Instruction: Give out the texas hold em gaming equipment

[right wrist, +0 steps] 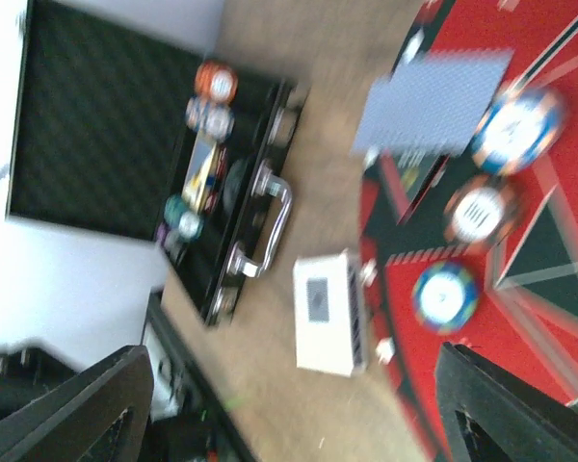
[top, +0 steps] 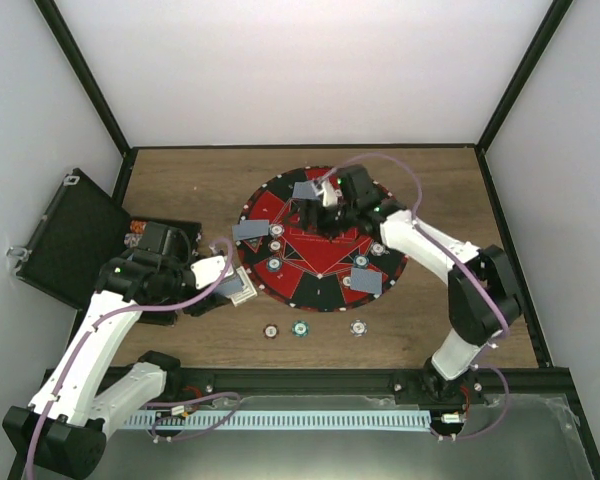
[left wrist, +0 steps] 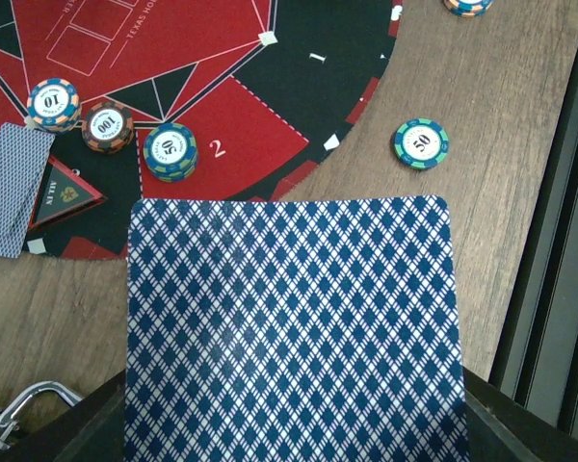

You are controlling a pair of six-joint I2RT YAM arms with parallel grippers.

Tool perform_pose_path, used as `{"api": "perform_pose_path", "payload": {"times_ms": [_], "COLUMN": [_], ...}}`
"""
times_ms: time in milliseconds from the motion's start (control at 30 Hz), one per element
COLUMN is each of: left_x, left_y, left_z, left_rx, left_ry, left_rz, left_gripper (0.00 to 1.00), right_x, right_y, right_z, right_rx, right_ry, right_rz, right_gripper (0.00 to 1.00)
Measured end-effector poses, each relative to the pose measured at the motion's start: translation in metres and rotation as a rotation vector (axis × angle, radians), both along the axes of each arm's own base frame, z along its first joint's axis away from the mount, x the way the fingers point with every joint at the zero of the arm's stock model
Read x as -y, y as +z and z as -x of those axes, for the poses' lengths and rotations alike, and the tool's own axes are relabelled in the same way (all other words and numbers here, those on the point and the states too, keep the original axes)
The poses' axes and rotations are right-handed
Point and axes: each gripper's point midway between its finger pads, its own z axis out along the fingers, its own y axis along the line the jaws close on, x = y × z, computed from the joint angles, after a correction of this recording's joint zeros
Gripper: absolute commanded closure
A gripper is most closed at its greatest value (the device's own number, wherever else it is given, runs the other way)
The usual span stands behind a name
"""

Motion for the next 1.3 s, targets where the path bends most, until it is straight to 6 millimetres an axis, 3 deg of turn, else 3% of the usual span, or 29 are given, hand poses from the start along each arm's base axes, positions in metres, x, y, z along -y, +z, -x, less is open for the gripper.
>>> {"api": "perform_pose_path", "payload": {"times_ms": [67, 200, 367, 633, 767, 1300], "left_x": [0.000, 0.000, 0.001, 0.002, 0.002, 0.002], "left_y": [0.000, 0.000, 0.001, -0.002, -0.001, -0.001], "left_z": [-0.001, -0.001, -0.002, -0.004, -0.004, -0.004], "left_rx": [0.003, 0.004, 0.007, -0.005, -0.002, 0.000], "left_ry": [0.000, 0.000, -0.002, -0.003, -0.003, -0.004], "left_rz": [0.001, 0.001, 0.005, 0.004, 0.005, 0.006], "left_gripper": [0.96, 0.96, 0.96, 0.96, 0.96, 0.96], "right_x": [-0.014, -0.032, -0.049, -0.075, -0.091, -0.152], "right_y": [-0.005, -0.005, 0.002, 0.013, 0.008, 0.003], "right_z": [0.039, 0.088, 0.127, 0.155, 0.165, 0.186], "right_rx": [-0.043, -0.090, -0.121, -0.141, -0.171, -0.243], "right_ry": [0.061, 0.145, 0.218, 0.299, 0.343, 0.483], "right_rz": [-0.031, -0.090, -0.157, -0.229, -0.240, -0.285], "right_gripper": [0.17, 0.19, 0.23, 0.26, 0.28, 0.36]}}
